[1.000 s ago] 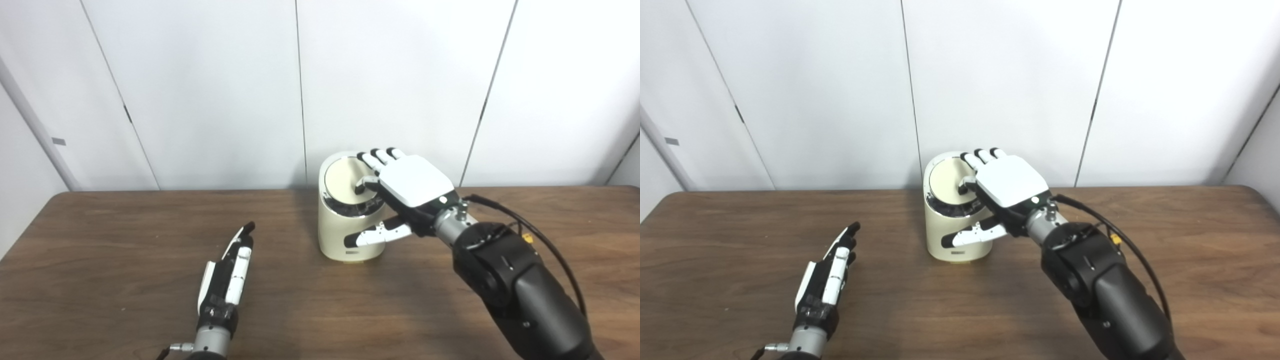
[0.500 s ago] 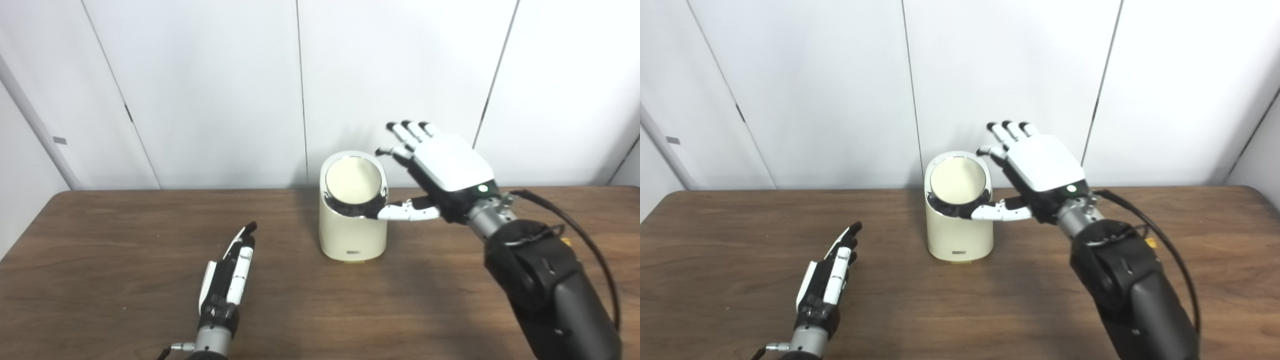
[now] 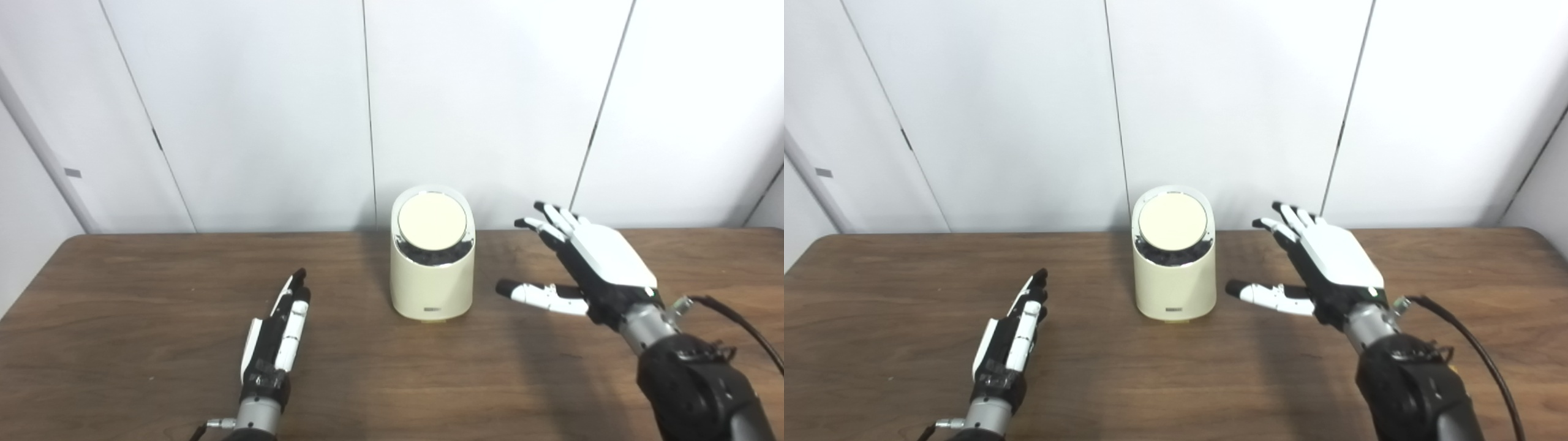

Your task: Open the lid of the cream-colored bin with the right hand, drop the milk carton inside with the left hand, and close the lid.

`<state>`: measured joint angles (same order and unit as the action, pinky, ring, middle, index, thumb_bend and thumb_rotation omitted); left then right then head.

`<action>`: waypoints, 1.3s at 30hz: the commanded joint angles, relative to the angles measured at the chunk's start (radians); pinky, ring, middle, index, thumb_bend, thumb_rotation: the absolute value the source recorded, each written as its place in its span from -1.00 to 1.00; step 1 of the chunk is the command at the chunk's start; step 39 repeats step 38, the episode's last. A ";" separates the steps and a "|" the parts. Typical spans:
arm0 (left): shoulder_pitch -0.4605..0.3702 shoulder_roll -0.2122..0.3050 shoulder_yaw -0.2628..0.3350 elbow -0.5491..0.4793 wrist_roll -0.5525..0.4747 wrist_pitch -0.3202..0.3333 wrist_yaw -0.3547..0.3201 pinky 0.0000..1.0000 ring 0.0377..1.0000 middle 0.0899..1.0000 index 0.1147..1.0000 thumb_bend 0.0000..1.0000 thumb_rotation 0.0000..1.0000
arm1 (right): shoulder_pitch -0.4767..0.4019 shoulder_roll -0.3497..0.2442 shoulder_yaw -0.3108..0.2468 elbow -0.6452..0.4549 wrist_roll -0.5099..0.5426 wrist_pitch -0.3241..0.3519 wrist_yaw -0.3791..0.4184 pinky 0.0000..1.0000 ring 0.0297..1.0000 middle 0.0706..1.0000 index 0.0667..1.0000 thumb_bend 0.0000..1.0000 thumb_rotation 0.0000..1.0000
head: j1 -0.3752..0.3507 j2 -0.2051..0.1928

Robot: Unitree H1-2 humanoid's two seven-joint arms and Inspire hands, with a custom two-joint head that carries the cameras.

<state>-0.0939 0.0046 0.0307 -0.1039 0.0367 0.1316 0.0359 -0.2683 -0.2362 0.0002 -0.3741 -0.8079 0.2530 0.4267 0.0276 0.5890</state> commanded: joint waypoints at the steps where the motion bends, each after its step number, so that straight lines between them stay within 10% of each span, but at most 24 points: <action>1: -0.014 0.013 0.006 -0.031 -0.011 -0.048 -0.006 1.00 0.99 0.97 0.98 0.08 0.79 | 0.003 0.017 -0.033 -0.014 0.112 0.019 -0.031 0.87 0.99 1.00 0.88 0.12 0.81 | 0.000 0.004; 5: 0.006 0.029 0.009 -0.048 -0.024 -0.043 -0.023 1.00 0.99 0.98 1.00 0.05 0.76 | 0.047 0.069 -0.080 -0.017 0.289 0.092 -0.033 0.81 0.94 1.00 0.97 0.15 0.98 | 0.002 0.008; 15: 0.110 0.073 0.008 -0.124 -0.005 -0.058 -0.046 1.00 0.98 0.98 0.99 0.11 0.70 | 0.160 0.233 -0.143 0.080 0.595 -0.053 -0.265 0.73 0.87 0.93 0.89 0.12 0.91 | -0.004 0.022; 39: 0.217 0.061 0.060 -0.049 -0.030 -0.224 -0.023 0.89 0.90 0.93 0.97 0.03 0.69 | 0.312 0.173 -0.095 0.102 0.656 -0.171 -0.398 0.75 0.85 0.88 0.85 -0.01 0.73 | -0.024 0.028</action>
